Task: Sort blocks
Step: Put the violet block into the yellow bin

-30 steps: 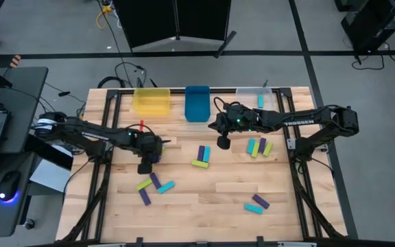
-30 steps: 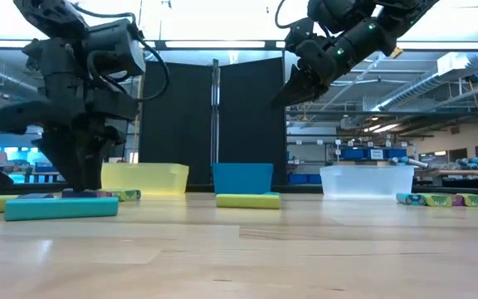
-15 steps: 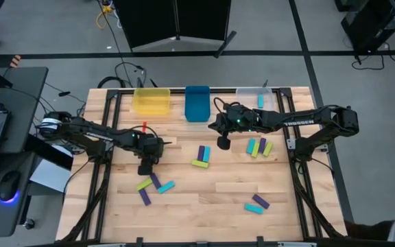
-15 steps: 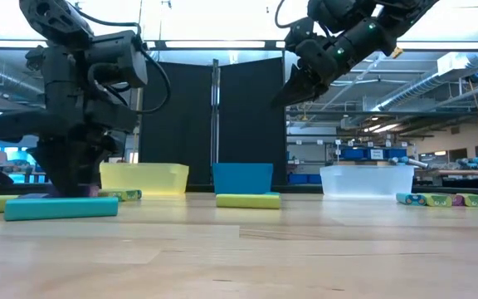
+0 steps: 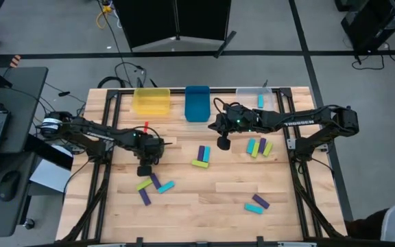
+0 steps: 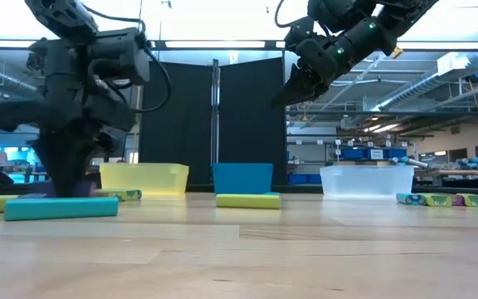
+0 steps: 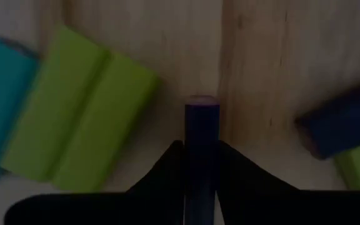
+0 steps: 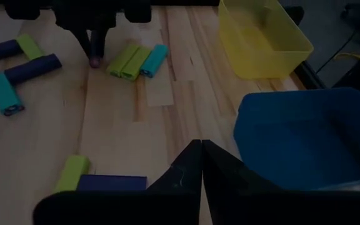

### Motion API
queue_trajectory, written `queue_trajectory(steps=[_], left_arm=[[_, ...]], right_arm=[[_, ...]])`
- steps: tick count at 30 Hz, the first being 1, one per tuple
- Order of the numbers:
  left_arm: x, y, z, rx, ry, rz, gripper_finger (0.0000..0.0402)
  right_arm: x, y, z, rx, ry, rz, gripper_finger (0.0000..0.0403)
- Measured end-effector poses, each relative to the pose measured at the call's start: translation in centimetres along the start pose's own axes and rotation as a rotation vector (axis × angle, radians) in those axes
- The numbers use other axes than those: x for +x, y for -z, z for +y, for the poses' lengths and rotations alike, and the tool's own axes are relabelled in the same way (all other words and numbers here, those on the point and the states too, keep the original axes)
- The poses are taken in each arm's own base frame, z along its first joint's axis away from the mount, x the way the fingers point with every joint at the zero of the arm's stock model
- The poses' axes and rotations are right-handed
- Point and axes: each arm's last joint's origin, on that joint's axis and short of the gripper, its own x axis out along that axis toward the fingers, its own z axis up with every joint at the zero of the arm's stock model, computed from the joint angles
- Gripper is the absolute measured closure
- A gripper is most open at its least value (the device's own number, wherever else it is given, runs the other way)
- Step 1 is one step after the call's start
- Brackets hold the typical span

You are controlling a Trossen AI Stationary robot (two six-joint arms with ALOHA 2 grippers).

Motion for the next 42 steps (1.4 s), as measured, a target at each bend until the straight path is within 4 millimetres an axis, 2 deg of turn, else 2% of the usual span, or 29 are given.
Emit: queue_trajectory(steps=[3,10,18,23,28,35,42], left_arm=[[-0.3,-0.2,0.0,-0.001,0.008,0.009,0.0338],[-1.7,-1.9,0.2,-0.043,0.007,-0.079,0.0338],[-2.2,-2.3,2.7,-0.193,-0.013,-0.129,0.0338],[-3.4,-2.2,4.4,-0.261,-0.031,-0.211,0.0338],[-5.1,-1.5,6.9,-0.339,-0.066,-0.299,0.0338],[-6.0,-0.9,11.6,-0.483,-0.159,-0.423,0.0338],[-7.2,0.8,16.3,-0.684,-0.263,-0.543,0.0338]], right_arm=[[0.0,0.0,0.0,0.000,0.000,0.000,0.0380],[0.0,0.0,0.0,0.000,0.000,0.000,0.0381],[0.0,0.0,0.0,0.000,0.000,0.000,0.0382],[0.0,0.0,0.0,0.000,0.000,0.000,0.0382],[0.0,0.0,0.0,0.000,0.000,0.000,0.0383],[0.0,-0.1,0.0,0.001,0.001,-0.013,0.0383],[0.0,-0.3,0.0,-0.003,0.002,-0.025,0.0383]])
